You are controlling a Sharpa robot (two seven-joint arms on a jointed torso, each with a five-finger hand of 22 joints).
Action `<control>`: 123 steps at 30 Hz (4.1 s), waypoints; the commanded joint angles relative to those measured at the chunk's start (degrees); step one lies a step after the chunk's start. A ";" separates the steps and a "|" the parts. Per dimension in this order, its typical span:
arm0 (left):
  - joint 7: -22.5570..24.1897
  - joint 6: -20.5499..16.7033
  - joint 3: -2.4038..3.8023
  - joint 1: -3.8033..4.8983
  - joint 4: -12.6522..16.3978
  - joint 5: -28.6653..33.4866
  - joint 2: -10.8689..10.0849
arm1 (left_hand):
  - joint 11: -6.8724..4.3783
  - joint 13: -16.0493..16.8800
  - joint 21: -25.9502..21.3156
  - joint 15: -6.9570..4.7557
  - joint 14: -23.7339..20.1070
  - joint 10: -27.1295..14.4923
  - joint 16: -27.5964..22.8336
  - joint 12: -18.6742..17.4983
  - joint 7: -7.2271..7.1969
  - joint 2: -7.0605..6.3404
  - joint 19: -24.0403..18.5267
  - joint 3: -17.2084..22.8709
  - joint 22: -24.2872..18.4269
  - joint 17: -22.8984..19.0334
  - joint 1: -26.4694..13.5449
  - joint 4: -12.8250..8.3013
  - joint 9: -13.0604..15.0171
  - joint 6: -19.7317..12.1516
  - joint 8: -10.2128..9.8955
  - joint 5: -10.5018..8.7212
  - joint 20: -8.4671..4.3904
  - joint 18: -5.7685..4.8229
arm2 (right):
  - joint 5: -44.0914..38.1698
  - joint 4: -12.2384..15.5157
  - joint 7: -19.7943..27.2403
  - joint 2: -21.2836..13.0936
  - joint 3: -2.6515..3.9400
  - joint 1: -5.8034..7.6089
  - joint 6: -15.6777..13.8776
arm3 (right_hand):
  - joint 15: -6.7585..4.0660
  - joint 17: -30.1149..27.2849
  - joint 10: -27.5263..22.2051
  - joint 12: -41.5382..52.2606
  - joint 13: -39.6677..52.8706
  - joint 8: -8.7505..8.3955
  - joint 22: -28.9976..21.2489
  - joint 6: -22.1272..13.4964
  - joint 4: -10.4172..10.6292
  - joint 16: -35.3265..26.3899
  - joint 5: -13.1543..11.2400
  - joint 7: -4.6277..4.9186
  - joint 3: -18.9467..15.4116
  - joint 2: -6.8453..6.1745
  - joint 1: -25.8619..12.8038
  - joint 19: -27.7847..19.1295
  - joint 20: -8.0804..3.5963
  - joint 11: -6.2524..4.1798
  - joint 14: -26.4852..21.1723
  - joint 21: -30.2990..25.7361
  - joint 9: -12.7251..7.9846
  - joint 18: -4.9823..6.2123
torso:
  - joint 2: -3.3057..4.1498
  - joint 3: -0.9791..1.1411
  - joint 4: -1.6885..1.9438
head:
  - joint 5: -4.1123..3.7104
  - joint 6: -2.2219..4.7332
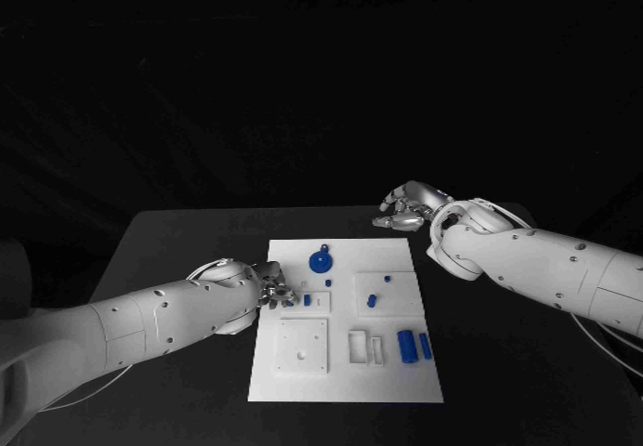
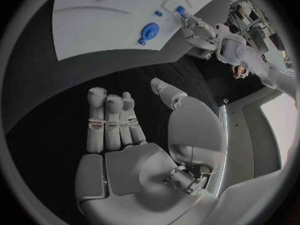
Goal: Assemble the parts on the task board
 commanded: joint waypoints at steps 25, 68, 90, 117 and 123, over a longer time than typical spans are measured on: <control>-0.98 1.10 -0.37 -0.66 -1.17 0.16 0.07 | -1.97 -0.18 0.12 -2.55 1.33 1.80 -0.02 0.36 -0.92 -4.70 0.04 -0.27 0.93 0.14 -5.25 4.69 -0.92 0.26 -0.53 -3.31 -7.02 1.11 | -0.20 -0.07 0.51 0.01 0.01 -0.04 0.63 | -0.28 -0.07 -0.40 0.42 -0.14 0.20 1.06 -0.08 0.28 0.17 0.42 0.39 0.04 0.41 -0.03 0.13 -0.40 -0.07 -0.18 -0.26 -0.11 3.98 | -0.03 -0.05 -0.02 | -0.20 0.00; 13.92 -17.35 4.19 -0.34 -0.17 13.62 -1.99 | -0.28 -1.35 -2.20 -0.93 -3.71 -4.60 -3.01 -1.83 1.14 -8.85 -4.37 0.61 0.34 -0.70 -0.98 10.69 -2.03 -6.98 -1.81 -5.42 -5.95 0.55 | 0.30 -0.55 0.92 -0.10 0.00 -0.33 0.26 | -0.24 -0.11 -0.49 0.54 -0.33 0.16 1.07 -0.22 0.71 0.20 0.57 0.43 -0.28 0.57 -0.81 0.10 -0.35 -0.03 -0.21 -0.30 -0.18 3.98 | -0.05 0.06 0.04 | -0.86 0.39; 19.83 -20.64 3.67 -0.15 -1.21 -6.82 4.20 | 9.11 -18.19 -7.98 7.68 -5.73 -15.62 -12.13 -36.72 7.89 -10.99 -6.12 3.28 -1.65 -5.04 14.85 -4.69 -17.01 -14.29 -13.50 -4.86 1.13 2.06 | 0.71 -1.44 1.33 0.50 0.00 -0.55 0.07 | -0.18 -0.18 -0.64 0.56 -0.47 0.03 1.04 -0.51 0.54 0.11 0.57 0.50 0.01 0.73 -0.51 0.00 -0.38 0.04 -0.33 -0.41 -0.26 3.98 | 0.01 0.02 -0.01 | -0.87 1.00; 15.72 -12.02 -0.25 -0.61 -9.87 -16.33 10.44 | 10.41 -21.81 -6.20 8.87 -3.22 -16.87 -10.31 -43.17 7.82 -11.05 -3.50 3.31 -0.31 -3.71 16.57 -3.25 -19.85 -13.41 -13.72 -5.51 2.40 4.32 | 0.70 -0.75 1.38 0.86 0.01 -0.54 -0.02 | -0.16 -0.20 -0.67 0.58 -0.52 0.04 1.04 -0.51 0.53 0.10 0.54 0.51 0.09 0.79 -0.48 -0.02 -0.37 0.05 -0.35 -0.44 -0.27 3.98 | 0.08 -0.04 -0.06 | -1.10 0.54; 15.92 -12.43 -0.31 -0.81 -10.57 -16.21 10.88 | 10.40 -21.97 -6.11 8.85 -3.14 -16.69 -10.13 -43.39 7.80 -10.88 -3.44 3.27 -0.20 -3.60 16.56 -3.11 -20.02 -13.41 -13.73 -5.47 2.39 4.38 | 0.84 -0.82 1.59 1.03 0.01 -0.52 -0.08 | 0.01 -0.72 -1.20 -0.53 -1.76 -0.10 0.81 -0.97 0.55 -0.70 0.50 0.68 0.46 0.68 -0.55 -0.74 -0.02 0.22 -1.06 -1.26 -0.38 3.98 | 0.12 -0.04 -0.07 | -1.39 0.44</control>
